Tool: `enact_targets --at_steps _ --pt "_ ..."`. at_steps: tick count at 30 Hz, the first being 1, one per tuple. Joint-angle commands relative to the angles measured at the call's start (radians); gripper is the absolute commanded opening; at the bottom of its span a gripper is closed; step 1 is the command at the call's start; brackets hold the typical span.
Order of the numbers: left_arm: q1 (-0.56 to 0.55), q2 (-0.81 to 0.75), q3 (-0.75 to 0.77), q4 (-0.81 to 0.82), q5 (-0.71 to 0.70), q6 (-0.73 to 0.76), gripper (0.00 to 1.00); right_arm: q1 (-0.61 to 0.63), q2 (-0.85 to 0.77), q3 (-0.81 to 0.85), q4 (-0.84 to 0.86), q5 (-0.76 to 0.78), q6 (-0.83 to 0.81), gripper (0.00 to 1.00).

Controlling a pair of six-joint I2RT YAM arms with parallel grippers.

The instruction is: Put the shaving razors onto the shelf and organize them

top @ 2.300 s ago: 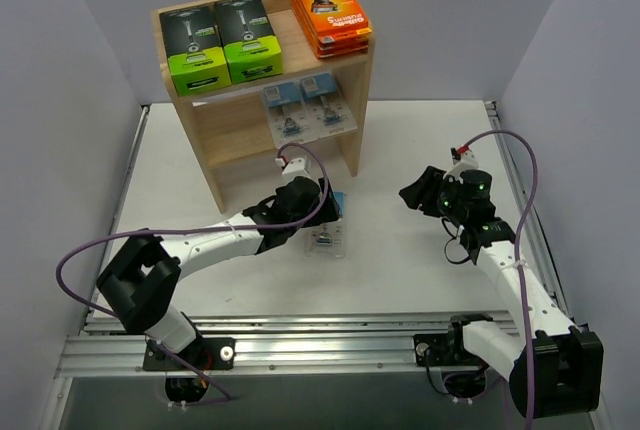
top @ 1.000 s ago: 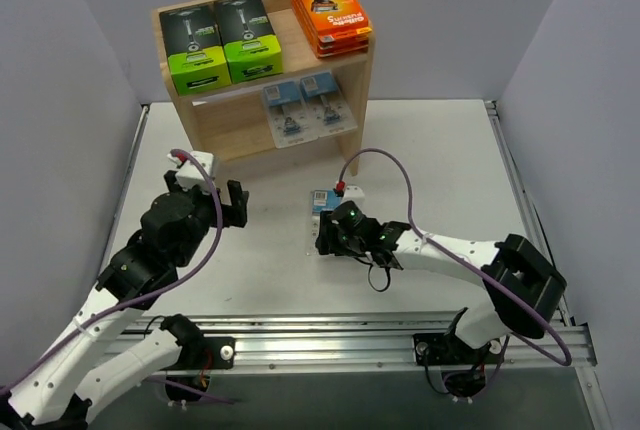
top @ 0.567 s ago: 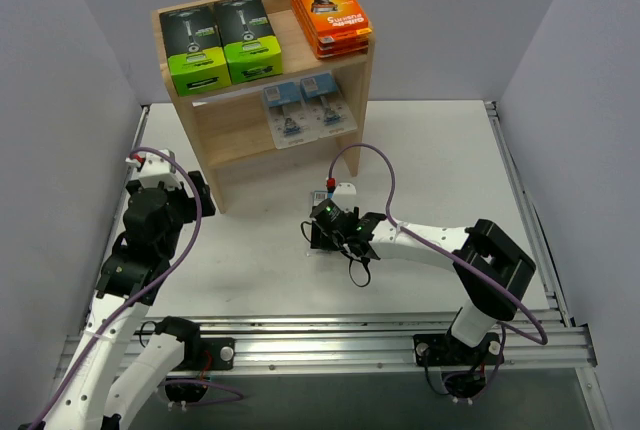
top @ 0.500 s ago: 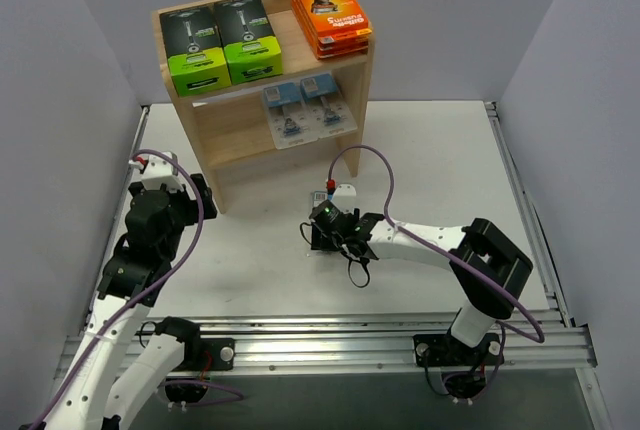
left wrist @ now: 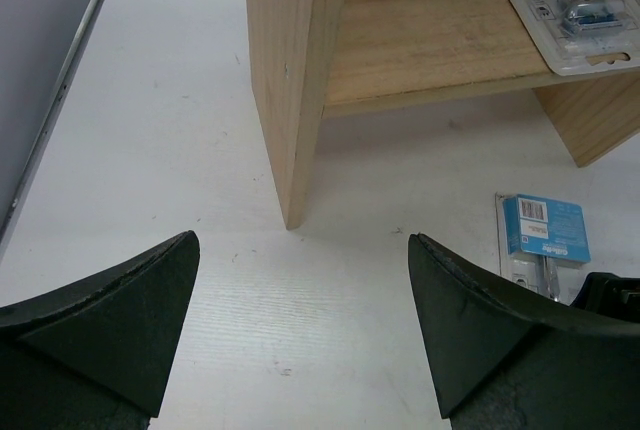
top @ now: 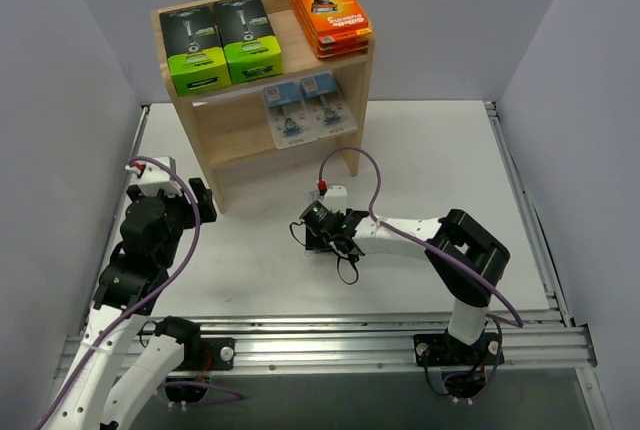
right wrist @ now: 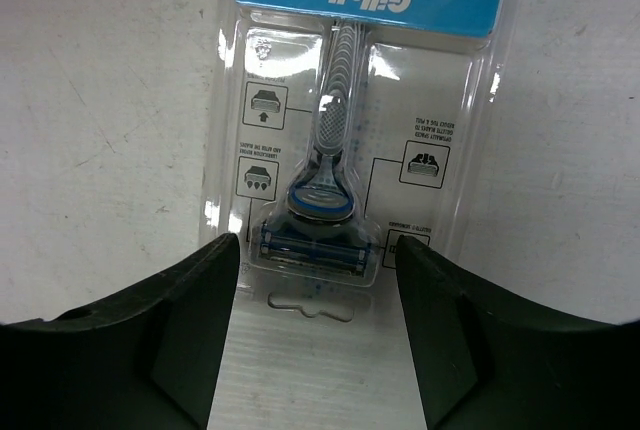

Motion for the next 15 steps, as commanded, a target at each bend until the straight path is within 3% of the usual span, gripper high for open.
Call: enact_targets --at_steps 1,15 --pt "-0.008 -0.013 0.001 0.037 0.006 0.018 0.94 0.004 0.034 0.037 -0.028 0.036 0.001 0.59" --pt "-0.024 -0.028 -0.003 0.039 0.017 0.018 0.94 0.044 0.066 0.047 -0.123 0.093 0.024 0.56"
